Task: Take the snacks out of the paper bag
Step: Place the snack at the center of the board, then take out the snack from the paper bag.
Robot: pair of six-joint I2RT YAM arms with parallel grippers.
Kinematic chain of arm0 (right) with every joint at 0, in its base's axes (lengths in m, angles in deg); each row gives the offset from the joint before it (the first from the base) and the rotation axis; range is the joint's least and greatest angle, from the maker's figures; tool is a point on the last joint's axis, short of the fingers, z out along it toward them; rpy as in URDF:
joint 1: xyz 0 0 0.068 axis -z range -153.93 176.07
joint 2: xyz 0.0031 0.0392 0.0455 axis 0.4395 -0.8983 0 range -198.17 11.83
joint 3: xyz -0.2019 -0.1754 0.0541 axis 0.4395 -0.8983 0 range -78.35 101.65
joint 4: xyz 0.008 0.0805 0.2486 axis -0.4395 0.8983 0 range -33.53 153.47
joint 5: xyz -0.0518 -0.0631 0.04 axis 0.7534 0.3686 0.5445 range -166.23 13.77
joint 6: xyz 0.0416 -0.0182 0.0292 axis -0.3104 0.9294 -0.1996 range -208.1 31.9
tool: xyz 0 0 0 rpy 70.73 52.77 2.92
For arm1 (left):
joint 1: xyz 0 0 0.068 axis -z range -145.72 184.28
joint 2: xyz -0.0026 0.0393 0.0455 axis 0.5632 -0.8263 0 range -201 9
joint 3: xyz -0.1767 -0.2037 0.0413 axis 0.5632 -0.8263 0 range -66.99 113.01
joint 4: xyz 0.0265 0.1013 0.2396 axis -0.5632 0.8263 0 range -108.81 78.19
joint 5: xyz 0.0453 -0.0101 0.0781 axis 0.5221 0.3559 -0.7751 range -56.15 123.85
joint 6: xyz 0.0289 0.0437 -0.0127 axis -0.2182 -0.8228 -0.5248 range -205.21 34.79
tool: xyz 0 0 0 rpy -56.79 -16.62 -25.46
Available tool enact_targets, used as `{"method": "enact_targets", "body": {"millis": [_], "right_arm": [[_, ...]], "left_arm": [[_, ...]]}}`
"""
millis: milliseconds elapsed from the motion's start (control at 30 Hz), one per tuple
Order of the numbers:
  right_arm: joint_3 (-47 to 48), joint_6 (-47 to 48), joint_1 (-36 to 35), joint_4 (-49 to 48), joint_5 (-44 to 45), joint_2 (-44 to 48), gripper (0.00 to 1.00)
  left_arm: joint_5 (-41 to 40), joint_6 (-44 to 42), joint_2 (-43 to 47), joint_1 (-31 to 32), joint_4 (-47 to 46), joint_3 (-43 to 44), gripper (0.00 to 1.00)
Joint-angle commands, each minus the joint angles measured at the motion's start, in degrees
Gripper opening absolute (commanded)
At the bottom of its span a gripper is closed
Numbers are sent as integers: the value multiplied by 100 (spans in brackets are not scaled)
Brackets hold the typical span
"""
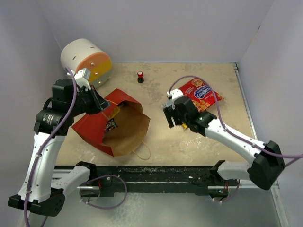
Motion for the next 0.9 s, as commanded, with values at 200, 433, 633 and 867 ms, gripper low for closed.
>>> {"method": "enact_targets", "body": {"millis": [200,433,633,867], "right_arm": [[-1938,2140,-870,-2601,-3136,1901,78],[-1977,4188,-1469,-3855,-4035,1227,75],[-1265,5607,-1885,-4705,-4056,-480,73],[-213,6774,-1915,-5358,-4117,-2235,77]], "left_arm": [[68,129,-61,12,7,123,0],[95,132,-93,12,151,181,0],[178,182,-203,12,223,199,0],[212,102,-138,12,419,304,0]]}}
